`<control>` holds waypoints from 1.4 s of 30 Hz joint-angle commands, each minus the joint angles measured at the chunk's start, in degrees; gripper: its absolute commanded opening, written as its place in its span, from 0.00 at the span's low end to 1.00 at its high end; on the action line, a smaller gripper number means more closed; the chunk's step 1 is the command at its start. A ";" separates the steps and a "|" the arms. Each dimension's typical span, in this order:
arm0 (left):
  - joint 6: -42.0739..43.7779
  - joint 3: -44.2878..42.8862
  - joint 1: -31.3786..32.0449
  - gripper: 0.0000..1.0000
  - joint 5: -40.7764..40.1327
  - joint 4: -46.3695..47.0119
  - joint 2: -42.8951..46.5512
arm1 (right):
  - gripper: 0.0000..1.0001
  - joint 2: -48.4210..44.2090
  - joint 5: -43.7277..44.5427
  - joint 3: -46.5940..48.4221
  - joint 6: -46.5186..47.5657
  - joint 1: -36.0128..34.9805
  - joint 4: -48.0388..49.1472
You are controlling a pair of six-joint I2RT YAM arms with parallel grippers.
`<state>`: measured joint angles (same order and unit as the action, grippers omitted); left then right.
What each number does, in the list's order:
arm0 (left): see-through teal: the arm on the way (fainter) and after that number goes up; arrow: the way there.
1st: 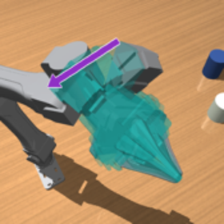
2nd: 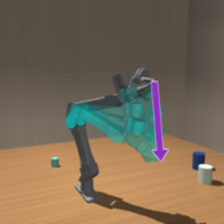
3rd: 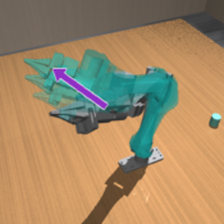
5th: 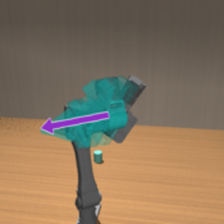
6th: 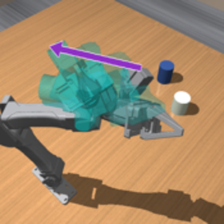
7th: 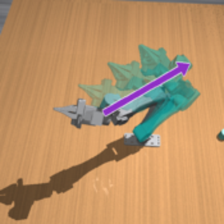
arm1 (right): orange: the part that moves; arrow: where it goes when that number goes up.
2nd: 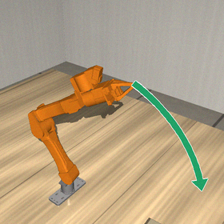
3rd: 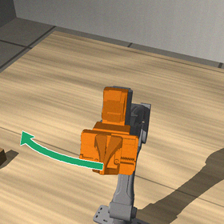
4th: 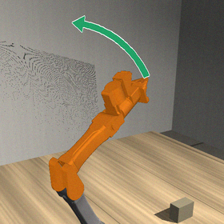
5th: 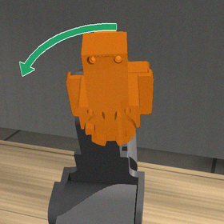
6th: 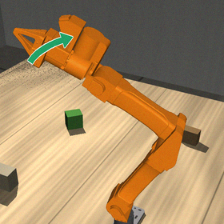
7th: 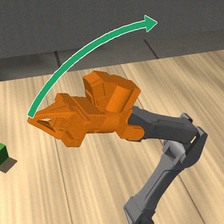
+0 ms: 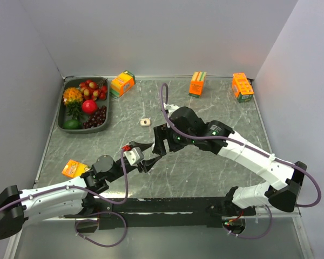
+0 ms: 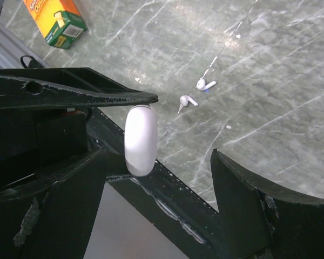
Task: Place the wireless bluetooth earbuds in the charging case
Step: Open the charging case.
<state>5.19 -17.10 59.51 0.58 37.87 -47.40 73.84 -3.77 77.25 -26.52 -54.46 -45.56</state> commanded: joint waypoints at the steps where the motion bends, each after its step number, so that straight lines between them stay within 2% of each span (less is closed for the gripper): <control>1: 0.61 -1.97 0.44 0.01 -0.40 0.89 1.34 | 0.85 0.42 -1.68 1.94 -0.55 -0.47 2.85; 14: -0.09 -1.09 0.52 0.01 -0.40 1.16 3.45 | 0.85 0.86 -1.59 0.97 -0.90 0.14 3.37; 42: -0.53 -0.48 0.79 0.01 -1.99 0.19 4.86 | 0.85 -4.15 -1.50 -2.46 -2.13 2.87 4.08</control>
<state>5.08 -17.08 60.10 -0.03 36.27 -43.31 72.29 -5.80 75.11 -28.49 -52.29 -42.06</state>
